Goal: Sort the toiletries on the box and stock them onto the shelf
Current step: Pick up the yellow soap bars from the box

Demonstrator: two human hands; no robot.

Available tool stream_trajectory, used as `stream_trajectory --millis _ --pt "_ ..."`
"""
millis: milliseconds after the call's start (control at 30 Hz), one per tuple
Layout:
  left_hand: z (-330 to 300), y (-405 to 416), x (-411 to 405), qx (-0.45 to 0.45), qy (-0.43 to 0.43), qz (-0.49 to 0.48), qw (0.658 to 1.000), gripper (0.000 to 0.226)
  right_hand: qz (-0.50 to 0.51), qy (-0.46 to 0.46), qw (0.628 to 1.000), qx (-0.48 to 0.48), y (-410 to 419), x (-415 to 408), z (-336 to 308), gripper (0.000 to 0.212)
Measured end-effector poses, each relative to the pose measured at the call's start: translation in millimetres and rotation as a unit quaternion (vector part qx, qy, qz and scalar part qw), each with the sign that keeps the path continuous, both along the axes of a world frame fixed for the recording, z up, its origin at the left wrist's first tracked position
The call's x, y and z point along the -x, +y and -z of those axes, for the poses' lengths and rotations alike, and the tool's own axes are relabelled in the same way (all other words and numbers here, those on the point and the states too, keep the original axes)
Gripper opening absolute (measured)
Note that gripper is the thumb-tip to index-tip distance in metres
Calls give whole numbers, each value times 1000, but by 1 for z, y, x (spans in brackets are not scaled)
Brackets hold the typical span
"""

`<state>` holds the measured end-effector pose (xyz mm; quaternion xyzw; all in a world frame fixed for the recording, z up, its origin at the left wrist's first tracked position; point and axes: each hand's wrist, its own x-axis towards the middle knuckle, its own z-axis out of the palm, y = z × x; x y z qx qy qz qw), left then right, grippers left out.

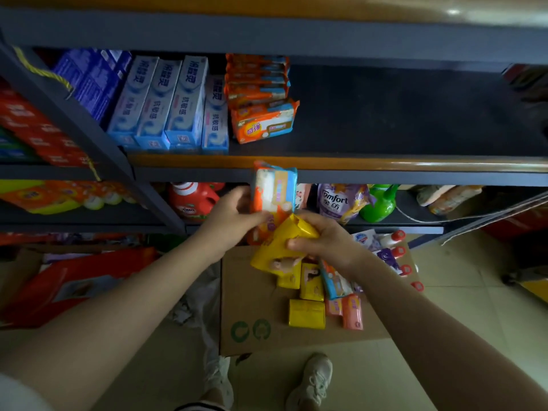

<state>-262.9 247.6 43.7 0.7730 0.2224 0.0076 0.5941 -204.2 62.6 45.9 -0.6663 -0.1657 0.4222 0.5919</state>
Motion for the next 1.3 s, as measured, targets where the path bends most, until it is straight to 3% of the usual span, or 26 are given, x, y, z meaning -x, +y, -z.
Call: stream_trajectory --millis 133,233,400,533,700,867,1000,1067,1200,1300 --pt "-21 22 -8 -253 -88 68 961 50 68 -181 981 34 -9 -17 -17 42" --pt "-33 36 -17 -356 -96 71 927 45 134 -197 971 15 -15 -37 -27 36" --pt "-43 58 -53 -239 -98 4 966 42 176 -134 975 -34 -12 -71 -38 39" --pt "-49 69 -92 -210 -121 5 970 41 203 -133 969 -40 1 -91 -43 23" --pt "-34 64 -120 -365 -61 73 926 41 246 -163 955 14 13 -113 -37 14" --pt "-15 63 -119 -531 -105 72 838 41 240 -165 957 5 24 -130 -35 25" --pt "-13 74 -116 -522 -40 3 852 67 219 -204 953 37 37 -141 -31 30" --pt "-12 80 -116 -514 -35 27 857 66 214 -201 955 47 40 -149 -27 32" --pt "-12 89 -118 -559 -38 85 824 57 208 -165 962 60 44 -166 -17 37" --pt "-14 96 -127 -586 -53 134 797 61 190 -192 956 116 50 -174 -10 50"
